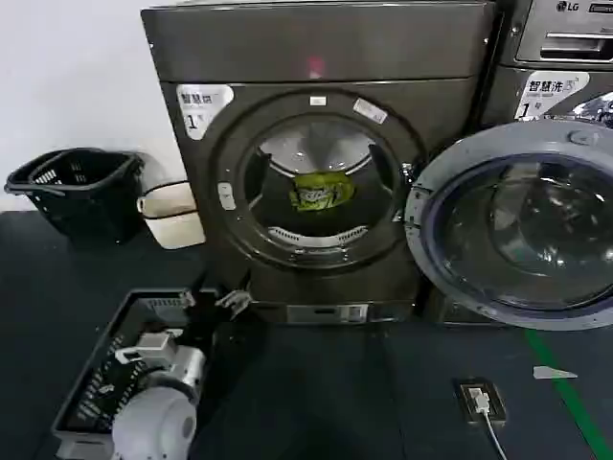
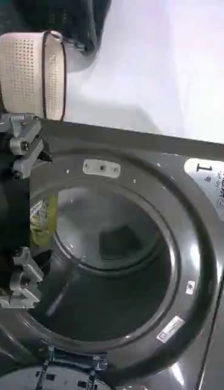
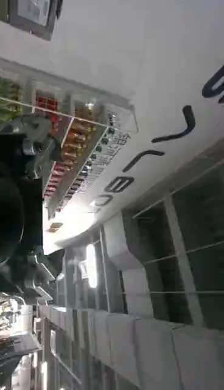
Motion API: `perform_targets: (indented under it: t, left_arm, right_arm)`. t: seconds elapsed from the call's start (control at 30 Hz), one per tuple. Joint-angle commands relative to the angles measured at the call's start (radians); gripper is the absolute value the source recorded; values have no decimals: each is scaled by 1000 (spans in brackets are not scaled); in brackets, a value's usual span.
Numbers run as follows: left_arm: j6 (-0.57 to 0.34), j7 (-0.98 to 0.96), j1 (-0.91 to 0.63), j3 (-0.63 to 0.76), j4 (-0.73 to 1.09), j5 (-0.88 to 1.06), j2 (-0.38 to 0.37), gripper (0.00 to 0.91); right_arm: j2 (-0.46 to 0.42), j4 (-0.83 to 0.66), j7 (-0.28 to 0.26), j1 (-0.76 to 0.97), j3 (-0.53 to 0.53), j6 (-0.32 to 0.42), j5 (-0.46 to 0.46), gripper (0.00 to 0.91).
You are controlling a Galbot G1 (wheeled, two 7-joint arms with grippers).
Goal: Grasp the clothes from the dryer.
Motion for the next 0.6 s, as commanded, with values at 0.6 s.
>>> perform_targets:
  t: [0.6]
  left_arm:
    - [1,2,14,5,-28,-18,10,907]
  right_arm:
    - [6,8,-9,-17,4,47,9,907]
